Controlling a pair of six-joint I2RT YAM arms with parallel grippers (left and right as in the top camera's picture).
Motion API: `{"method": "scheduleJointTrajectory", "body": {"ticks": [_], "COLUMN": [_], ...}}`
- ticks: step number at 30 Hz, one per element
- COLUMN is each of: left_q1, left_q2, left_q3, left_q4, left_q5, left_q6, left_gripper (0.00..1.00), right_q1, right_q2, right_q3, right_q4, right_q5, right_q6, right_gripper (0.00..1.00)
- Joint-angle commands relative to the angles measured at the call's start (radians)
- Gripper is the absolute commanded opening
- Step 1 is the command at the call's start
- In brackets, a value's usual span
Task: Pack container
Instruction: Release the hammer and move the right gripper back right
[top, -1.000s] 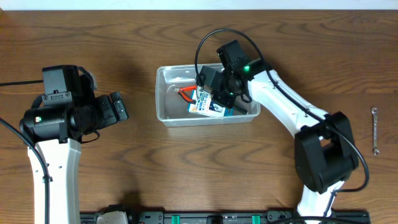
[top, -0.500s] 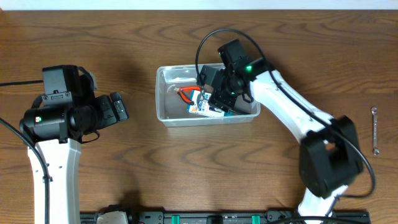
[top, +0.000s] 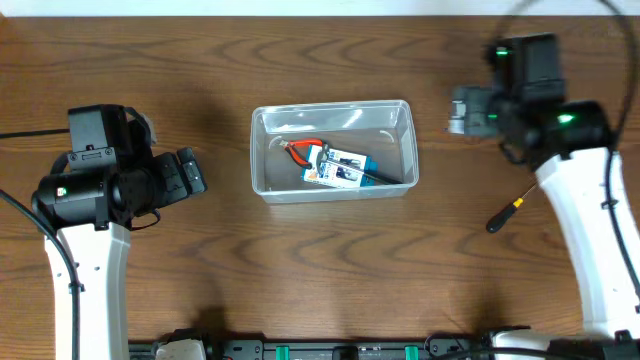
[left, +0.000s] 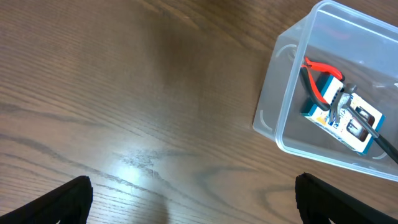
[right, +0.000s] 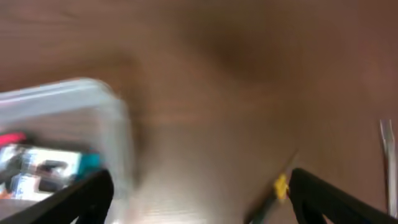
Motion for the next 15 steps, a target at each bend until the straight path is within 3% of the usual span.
{"method": "scheduleJointTrajectory", "body": {"ticks": [1, 8, 15], "left_q1": [0.002, 0.002, 0.002], "left_q2": [0.005, 0.005, 0.005], "left_q3": [0.018, 0.018, 0.018], "left_q4": [-0.004, -0.004, -0.005], "left_q5": [-0.012, -0.012, -0.012], "left_q6": [0.018, 0.018, 0.018], "left_gripper": [0.96, 0.96, 0.96], "right_q1": [-0.116, -0.228, -0.236], "right_q2": [0.049, 0.133, 0.217], "right_q3": [-0.031, -0.129, -0.281], "right_q4": [-0.077, -0.102, 0.026], "right_q5": [-0.008, -0.097, -0.104], "right_q6": [0.381, 0.513, 0.535], "right_gripper": [0.99, 0.99, 0.99]}}
